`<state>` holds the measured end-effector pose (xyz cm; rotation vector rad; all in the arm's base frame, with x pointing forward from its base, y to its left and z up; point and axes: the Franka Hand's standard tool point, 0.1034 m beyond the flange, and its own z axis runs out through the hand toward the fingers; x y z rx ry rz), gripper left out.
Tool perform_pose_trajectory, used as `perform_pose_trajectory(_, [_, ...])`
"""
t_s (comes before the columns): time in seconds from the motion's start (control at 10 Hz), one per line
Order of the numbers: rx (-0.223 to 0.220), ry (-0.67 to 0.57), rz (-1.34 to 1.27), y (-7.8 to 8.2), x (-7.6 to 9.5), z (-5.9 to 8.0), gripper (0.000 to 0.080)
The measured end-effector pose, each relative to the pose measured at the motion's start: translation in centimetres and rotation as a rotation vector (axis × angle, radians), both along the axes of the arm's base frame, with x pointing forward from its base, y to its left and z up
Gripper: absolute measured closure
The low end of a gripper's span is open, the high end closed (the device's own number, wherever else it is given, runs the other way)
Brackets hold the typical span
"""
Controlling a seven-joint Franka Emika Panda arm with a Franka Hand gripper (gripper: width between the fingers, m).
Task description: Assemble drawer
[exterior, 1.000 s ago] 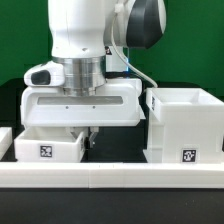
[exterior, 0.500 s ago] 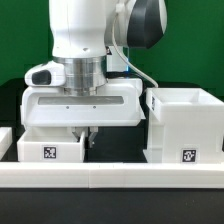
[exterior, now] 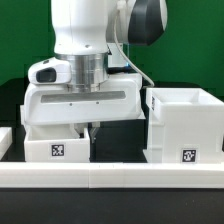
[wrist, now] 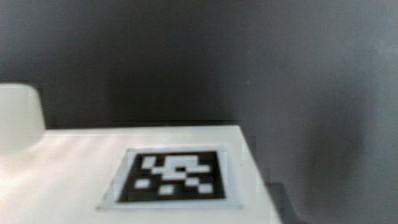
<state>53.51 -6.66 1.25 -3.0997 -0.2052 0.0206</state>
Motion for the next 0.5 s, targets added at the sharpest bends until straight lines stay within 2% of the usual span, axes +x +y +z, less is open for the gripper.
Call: perform_pose_trajectory(0.5, [-0.002, 0.001, 0.086, -0.09, -0.15, -0.07, 0.0758])
